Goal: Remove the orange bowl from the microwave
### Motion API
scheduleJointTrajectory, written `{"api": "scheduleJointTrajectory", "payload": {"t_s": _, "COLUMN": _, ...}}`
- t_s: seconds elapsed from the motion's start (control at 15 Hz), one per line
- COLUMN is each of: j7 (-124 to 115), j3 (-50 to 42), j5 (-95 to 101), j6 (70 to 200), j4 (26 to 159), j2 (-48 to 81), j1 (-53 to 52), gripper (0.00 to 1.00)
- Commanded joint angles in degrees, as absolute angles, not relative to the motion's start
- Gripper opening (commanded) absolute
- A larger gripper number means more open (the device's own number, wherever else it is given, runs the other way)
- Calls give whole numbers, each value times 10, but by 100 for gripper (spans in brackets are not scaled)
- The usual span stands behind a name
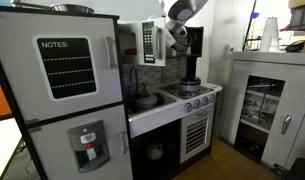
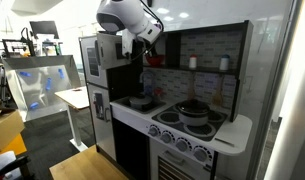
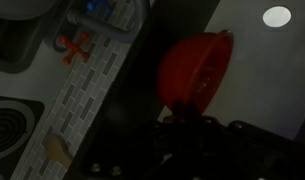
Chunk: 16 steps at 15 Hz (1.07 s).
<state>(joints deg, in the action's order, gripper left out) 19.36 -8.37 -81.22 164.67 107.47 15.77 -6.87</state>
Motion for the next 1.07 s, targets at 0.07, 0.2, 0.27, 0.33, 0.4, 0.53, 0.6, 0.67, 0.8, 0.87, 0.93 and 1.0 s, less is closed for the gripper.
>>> {"api": "scheduleJointTrajectory", "payload": {"t_s": 0.07, "j7": 183, "j3": -84, "j5": -811, "j6": 1670, "j4": 1067, "j2": 164, "j1": -75, "gripper": 1}}
{"api": "scheduleJointTrajectory", "payload": {"t_s": 0.2, "j7": 184, "j3": -84, "j5": -813, "j6": 1672, "j4": 1069, "j2": 163, "j1": -75, "gripper": 1}}
{"api": "scheduleJointTrajectory", "payload": {"t_s": 0.27, "j7": 183, "j3": -84, "j5": -814, "j6": 1673, "j4": 1073, "j2": 161, "j1": -75, "gripper": 1}}
{"api": "scheduleJointTrajectory", "payload": {"t_s": 0.33, "j7": 184, "j3": -84, "j5": -817, "j6": 1673, "j4": 1077, "j2": 159, "j1": -74, "gripper": 1}}
{"api": "scheduleJointTrajectory", "payload": {"t_s": 0.4, "j7": 184, "j3": -84, "j5": -819, "j6": 1673, "j4": 1083, "j2": 156, "j1": -74, "gripper": 1}}
{"api": "scheduleJointTrajectory", "payload": {"t_s": 0.53, "j7": 181, "j3": -85, "j5": -822, "j6": 1678, "j4": 1091, "j2": 151, "j1": -73, "gripper": 1}}
{"api": "scheduleJointTrajectory", "payload": {"t_s": 0.6, "j7": 181, "j3": -85, "j5": -825, "j6": 1680, "j4": 1096, "j2": 149, "j1": -73, "gripper": 1}}
{"api": "scheduleJointTrajectory", "payload": {"t_s": 0.67, "j7": 182, "j3": -84, "j5": -830, "j6": 1679, "j4": 1102, "j2": 145, "j1": -72, "gripper": 1}}
{"api": "scheduleJointTrajectory", "payload": {"t_s": 0.8, "j7": 180, "j3": -86, "j5": -833, "j6": 1682, "j4": 1115, "j2": 138, "j1": -71, "gripper": 1}}
{"api": "scheduleJointTrajectory", "payload": {"t_s": 0.87, "j7": 180, "j3": -86, "j5": -833, "j6": 1684, "j4": 1121, "j2": 134, "j1": -71, "gripper": 1}}
{"api": "scheduleJointTrajectory", "payload": {"t_s": 0.93, "j7": 180, "j3": -87, "j5": -834, "j6": 1684, "j4": 1127, "j2": 130, "j1": -71, "gripper": 1}}
{"api": "scheduleJointTrajectory", "payload": {"t_s": 1.0, "j7": 179, "j3": -87, "j5": -834, "j6": 1686, "j4": 1134, "j2": 126, "j1": -71, "gripper": 1}}
